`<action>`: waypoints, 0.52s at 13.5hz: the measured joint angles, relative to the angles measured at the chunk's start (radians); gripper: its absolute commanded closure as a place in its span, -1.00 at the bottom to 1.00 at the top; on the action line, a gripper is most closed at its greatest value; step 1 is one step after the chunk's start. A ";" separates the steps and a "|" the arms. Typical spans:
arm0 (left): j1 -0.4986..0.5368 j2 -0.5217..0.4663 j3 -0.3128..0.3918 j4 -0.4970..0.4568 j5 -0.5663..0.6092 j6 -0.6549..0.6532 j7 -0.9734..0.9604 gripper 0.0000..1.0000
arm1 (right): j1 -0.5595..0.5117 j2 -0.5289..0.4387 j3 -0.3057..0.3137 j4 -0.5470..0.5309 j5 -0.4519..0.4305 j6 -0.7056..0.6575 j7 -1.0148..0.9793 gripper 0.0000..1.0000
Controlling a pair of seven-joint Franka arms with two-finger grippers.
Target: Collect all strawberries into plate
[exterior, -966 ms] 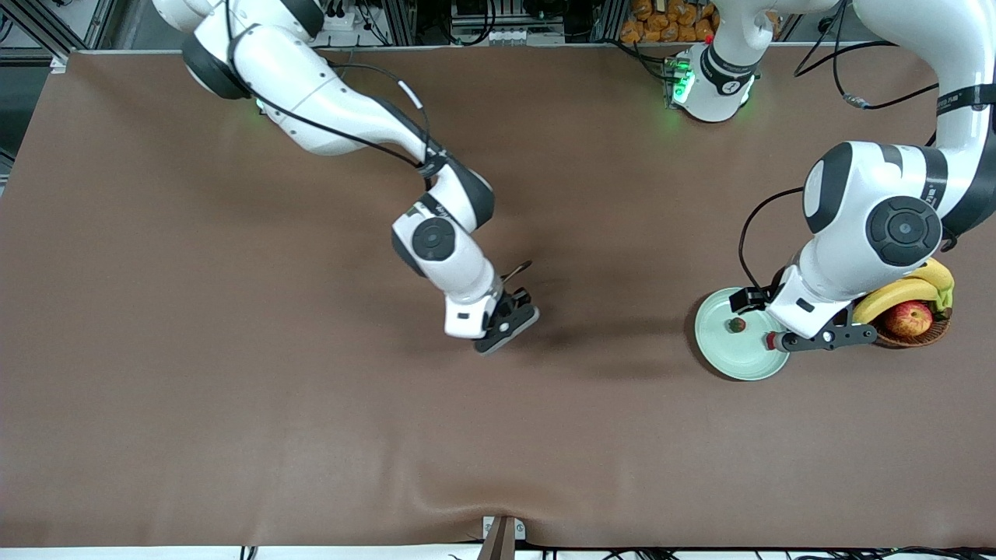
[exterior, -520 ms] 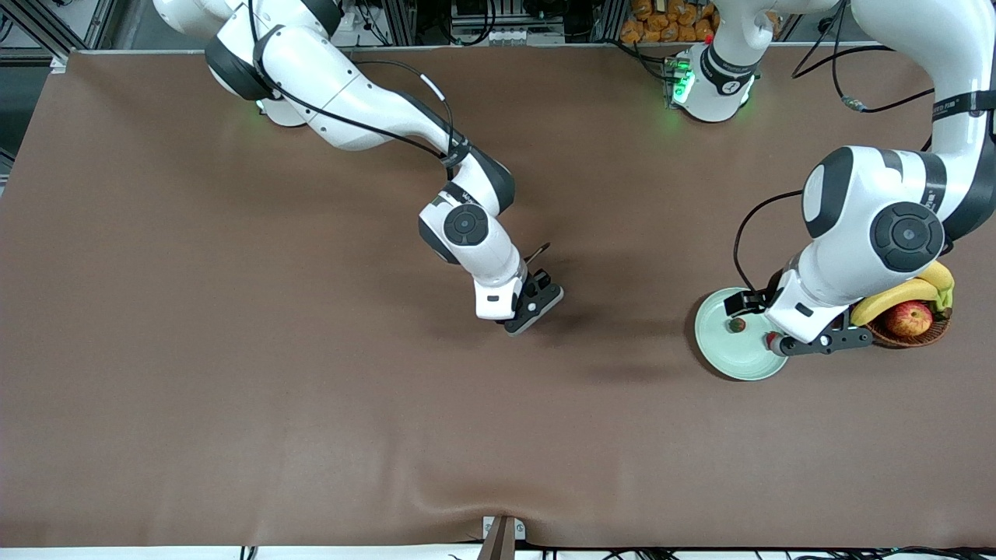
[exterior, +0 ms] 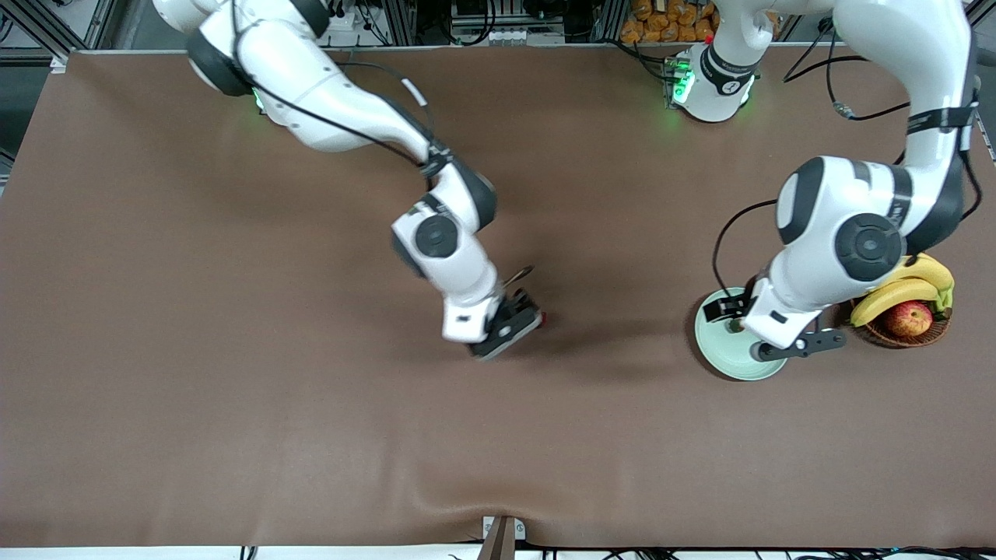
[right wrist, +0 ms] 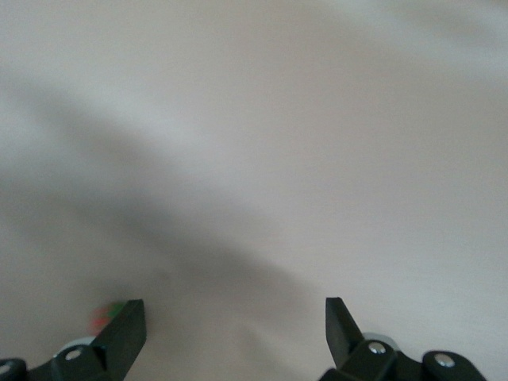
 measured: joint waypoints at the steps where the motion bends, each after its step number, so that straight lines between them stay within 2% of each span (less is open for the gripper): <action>1: -0.023 0.014 -0.001 0.001 0.000 0.018 -0.048 -1.00 | -0.053 -0.036 -0.002 0.000 0.000 -0.053 -0.002 -1.00; 4: -0.107 0.070 -0.004 0.002 0.000 0.103 -0.211 -1.00 | -0.178 -0.185 -0.054 -0.038 0.000 -0.237 -0.009 -1.00; 7: -0.233 0.161 -0.006 0.037 0.000 0.182 -0.424 -1.00 | -0.271 -0.363 -0.113 -0.132 0.001 -0.363 -0.030 -1.00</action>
